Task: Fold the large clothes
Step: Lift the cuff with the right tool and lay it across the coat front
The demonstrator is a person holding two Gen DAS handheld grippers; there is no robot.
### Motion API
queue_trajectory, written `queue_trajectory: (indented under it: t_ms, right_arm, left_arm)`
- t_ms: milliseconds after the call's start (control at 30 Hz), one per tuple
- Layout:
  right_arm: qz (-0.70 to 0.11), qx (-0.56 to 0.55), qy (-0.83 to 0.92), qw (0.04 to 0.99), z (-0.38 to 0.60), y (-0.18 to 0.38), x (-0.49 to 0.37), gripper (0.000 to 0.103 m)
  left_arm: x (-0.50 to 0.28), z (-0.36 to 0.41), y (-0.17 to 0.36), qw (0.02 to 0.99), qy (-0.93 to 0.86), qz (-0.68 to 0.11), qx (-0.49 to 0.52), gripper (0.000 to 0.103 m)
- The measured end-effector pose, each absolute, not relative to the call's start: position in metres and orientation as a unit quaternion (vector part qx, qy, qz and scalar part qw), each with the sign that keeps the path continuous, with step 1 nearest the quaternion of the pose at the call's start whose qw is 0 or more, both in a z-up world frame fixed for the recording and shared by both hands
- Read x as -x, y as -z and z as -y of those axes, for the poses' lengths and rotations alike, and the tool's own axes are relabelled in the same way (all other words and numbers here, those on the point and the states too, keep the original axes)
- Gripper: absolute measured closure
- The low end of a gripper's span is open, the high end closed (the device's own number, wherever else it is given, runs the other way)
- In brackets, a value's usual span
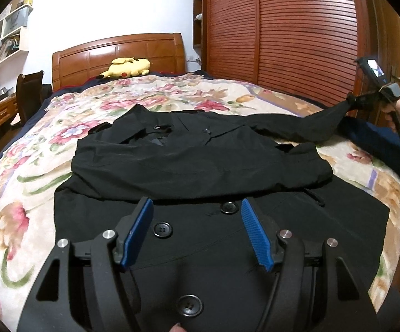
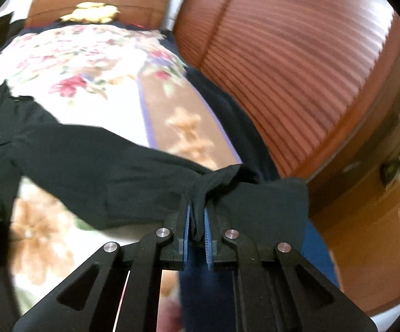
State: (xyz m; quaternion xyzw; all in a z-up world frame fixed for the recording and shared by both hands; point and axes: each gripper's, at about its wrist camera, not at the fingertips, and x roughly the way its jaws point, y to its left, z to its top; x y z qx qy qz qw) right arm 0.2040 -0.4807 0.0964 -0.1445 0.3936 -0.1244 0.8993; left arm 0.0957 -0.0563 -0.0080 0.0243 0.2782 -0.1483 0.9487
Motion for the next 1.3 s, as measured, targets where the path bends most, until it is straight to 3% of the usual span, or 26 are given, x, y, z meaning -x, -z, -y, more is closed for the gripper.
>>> queue_trajectory:
  t_ms: [233, 833, 1300]
  right_arm:
    - [-0.336, 0.207, 0.048, 0.918, 0.379, -0.146, -0.182, 0.098]
    - [-0.260, 0.274, -0.072, 0.923, 0.172, -0.181, -0.173, 0.098]
    - [-0.241, 0.294, -0.193, 0.905, 0.052, -0.157, -0.143, 0.098]
  left_arm:
    - [-0.084, 0.038, 0.000, 0.952, 0.138, -0.271, -0.018, 0.037]
    - [-0.066, -0.027, -0.005, 0.959, 0.100, -0.264, 0.001, 0.037]
    - [-0.058, -0.066, -0.010, 0.965, 0.073, -0.250, 0.021, 0.037]
